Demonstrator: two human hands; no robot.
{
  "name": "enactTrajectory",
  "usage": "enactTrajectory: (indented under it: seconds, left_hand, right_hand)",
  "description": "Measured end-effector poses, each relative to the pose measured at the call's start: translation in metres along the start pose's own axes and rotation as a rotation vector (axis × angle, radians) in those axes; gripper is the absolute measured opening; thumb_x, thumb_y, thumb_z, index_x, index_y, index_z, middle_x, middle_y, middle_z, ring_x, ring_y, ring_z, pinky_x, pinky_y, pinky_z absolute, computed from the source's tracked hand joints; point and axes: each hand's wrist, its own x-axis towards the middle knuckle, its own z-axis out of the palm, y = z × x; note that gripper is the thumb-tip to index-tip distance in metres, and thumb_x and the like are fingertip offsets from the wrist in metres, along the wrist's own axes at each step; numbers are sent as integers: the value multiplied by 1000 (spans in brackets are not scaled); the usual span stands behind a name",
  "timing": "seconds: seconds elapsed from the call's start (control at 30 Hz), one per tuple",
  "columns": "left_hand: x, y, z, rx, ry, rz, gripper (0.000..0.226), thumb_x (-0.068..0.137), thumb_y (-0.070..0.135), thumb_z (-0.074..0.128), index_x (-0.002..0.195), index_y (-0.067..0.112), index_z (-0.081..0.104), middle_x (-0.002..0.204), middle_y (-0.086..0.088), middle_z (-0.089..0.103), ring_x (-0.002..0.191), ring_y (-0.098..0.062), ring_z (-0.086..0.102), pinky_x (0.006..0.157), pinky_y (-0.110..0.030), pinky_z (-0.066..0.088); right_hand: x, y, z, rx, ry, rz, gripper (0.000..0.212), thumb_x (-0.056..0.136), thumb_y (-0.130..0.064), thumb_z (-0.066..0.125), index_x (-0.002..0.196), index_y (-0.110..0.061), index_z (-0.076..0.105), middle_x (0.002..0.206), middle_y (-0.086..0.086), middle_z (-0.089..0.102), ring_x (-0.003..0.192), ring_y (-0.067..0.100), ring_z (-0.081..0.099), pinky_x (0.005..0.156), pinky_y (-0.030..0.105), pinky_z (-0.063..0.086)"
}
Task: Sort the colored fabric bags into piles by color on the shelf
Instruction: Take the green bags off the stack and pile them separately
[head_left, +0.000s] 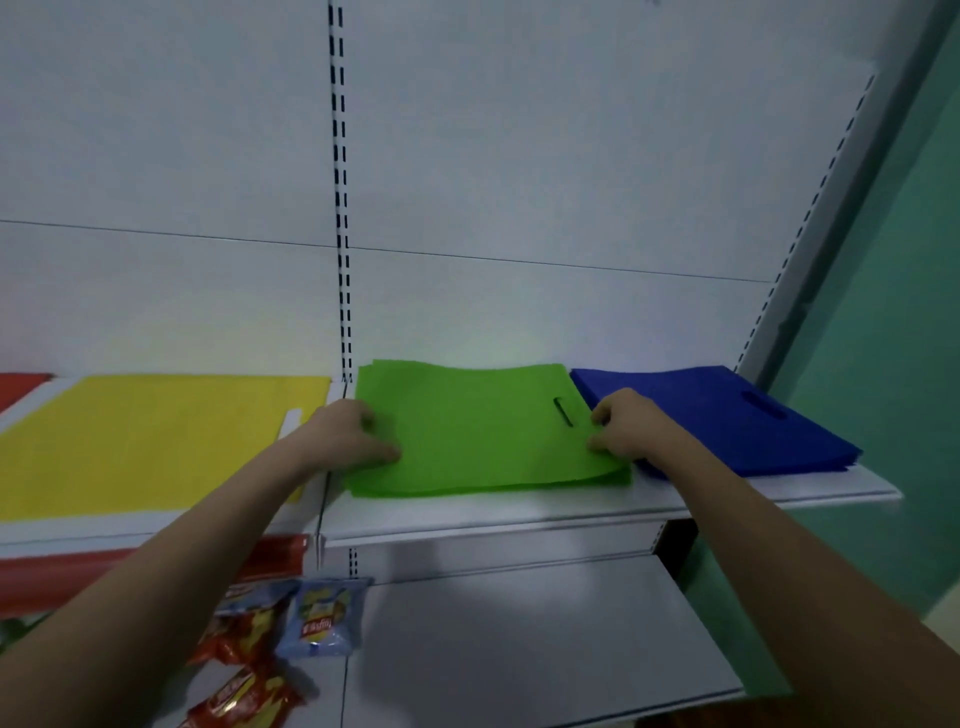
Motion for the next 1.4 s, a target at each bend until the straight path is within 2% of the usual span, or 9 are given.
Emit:
enactTrajectory:
  seconds: [0.17,0.33,0.53,0.67,0.87,1.0,1.1,1.23,1.4]
  left_hand:
    - [1,6,9,136,71,-59,70,86,52,66,141,12,51,148,-10,43,137,-33,35,110,-35,31]
    - [-19,23,14,211,162,-123,57,97,43,54,144,10,47,155,-14,33,144,-33,23,114,-32,19]
    - [-81,21,11,248,262,-155,54,94,43,59,142,19,51,151,-4,43,143,-29,28,113,-43,30]
    - [-155,12,0,271,392,-267,41,96,38,55,134,20,57,136,-5,57,125,-32,44,98,-42,44]
    - [-283,-22,-30,271,495,-493,28,96,37,54,101,13,69,96,-5,72,76,-17,66,67,-38,56]
    - [-357,-50,-34,298,533,-678,28,96,44,52,89,19,64,82,0,68,73,-16,64,65,-36,56]
    - [-403,-73,-44,299,577,-755,25,96,44,52,86,23,62,76,4,66,65,-13,62,51,-27,47]
    - [-464,-119,-68,238,651,-825,32,93,51,53,87,24,68,72,3,70,63,-17,68,52,-33,56]
    - [-543,-177,-88,171,713,-883,30,95,44,57,84,18,68,70,4,62,57,-11,58,45,-21,40]
  right_hand:
    - [10,6,-9,-80,-77,-85,37,82,-17,69,112,5,67,114,22,67,89,26,64,78,38,53]
    - [14,-6,-26,61,13,-248,19,85,-17,64,91,-2,74,95,14,73,85,25,65,71,32,50]
    - [-14,-57,-3,296,-129,-530,18,92,-20,59,81,-9,68,83,13,72,64,19,58,67,31,50]
    - [-53,-110,31,360,-290,-740,35,95,-23,56,89,10,65,79,19,69,57,19,55,58,28,46]
    - [-148,-203,60,362,-462,-1046,45,99,-29,54,78,11,55,78,36,51,62,22,41,59,32,37]
    - [-220,-258,67,259,-537,-1215,39,97,-33,55,68,-10,43,66,12,38,59,22,36,58,31,34]
    - [-266,-293,77,209,-533,-1308,41,94,-31,56,63,-12,38,63,10,35,56,21,35,57,33,34]
    - [-325,-338,96,128,-486,-1417,42,91,-30,55,56,-16,37,54,4,35,48,19,32,53,31,29]
    - [-407,-403,139,41,-492,-1473,40,89,-31,55,54,-18,40,52,0,41,48,17,40,54,32,37]
